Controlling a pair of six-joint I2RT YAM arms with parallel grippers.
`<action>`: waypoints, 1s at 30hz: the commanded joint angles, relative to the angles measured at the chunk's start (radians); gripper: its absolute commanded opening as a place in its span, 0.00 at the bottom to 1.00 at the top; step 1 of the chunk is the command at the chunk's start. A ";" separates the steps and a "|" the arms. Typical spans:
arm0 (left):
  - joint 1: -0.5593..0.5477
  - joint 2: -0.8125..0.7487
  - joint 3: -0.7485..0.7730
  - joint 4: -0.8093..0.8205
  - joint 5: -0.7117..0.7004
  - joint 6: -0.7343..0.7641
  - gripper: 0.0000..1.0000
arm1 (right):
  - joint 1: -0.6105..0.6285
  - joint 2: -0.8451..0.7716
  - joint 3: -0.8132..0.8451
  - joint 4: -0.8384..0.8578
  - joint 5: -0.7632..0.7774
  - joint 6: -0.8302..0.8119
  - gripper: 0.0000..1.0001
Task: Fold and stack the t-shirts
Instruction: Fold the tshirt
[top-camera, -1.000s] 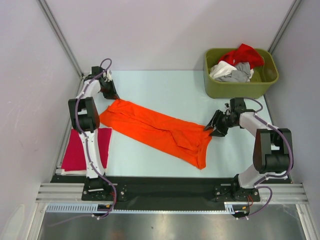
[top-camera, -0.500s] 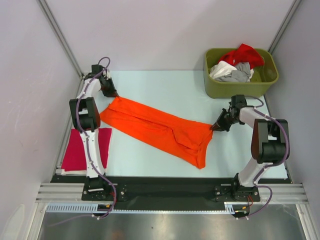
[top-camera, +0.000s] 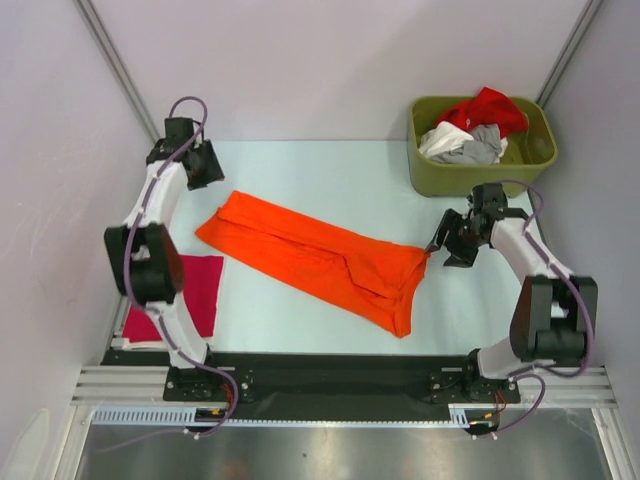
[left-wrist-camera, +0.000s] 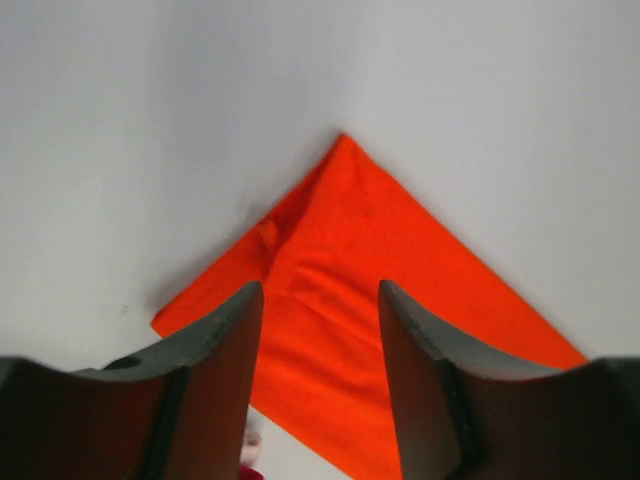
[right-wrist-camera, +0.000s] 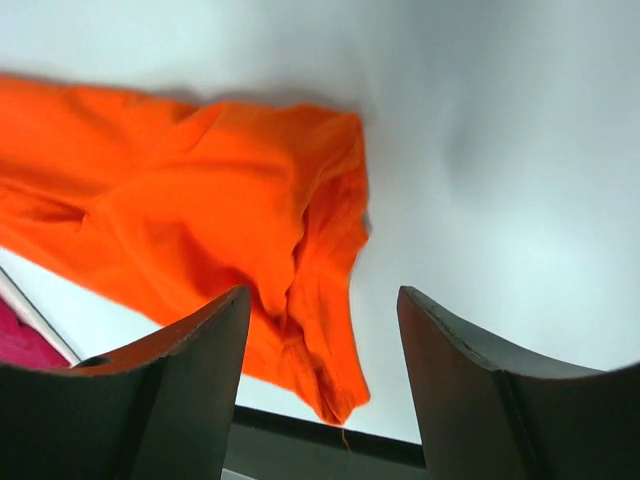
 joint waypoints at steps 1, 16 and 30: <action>-0.120 -0.238 -0.187 0.045 0.069 -0.039 0.54 | 0.023 -0.132 -0.039 -0.089 -0.010 -0.038 0.67; -0.654 -0.291 -0.705 0.530 0.488 -0.435 0.55 | 0.218 -0.255 -0.276 0.127 -0.231 -0.006 0.43; -0.757 -0.125 -0.640 0.525 0.491 -0.539 0.56 | 0.237 -0.120 -0.279 0.179 -0.227 -0.021 0.50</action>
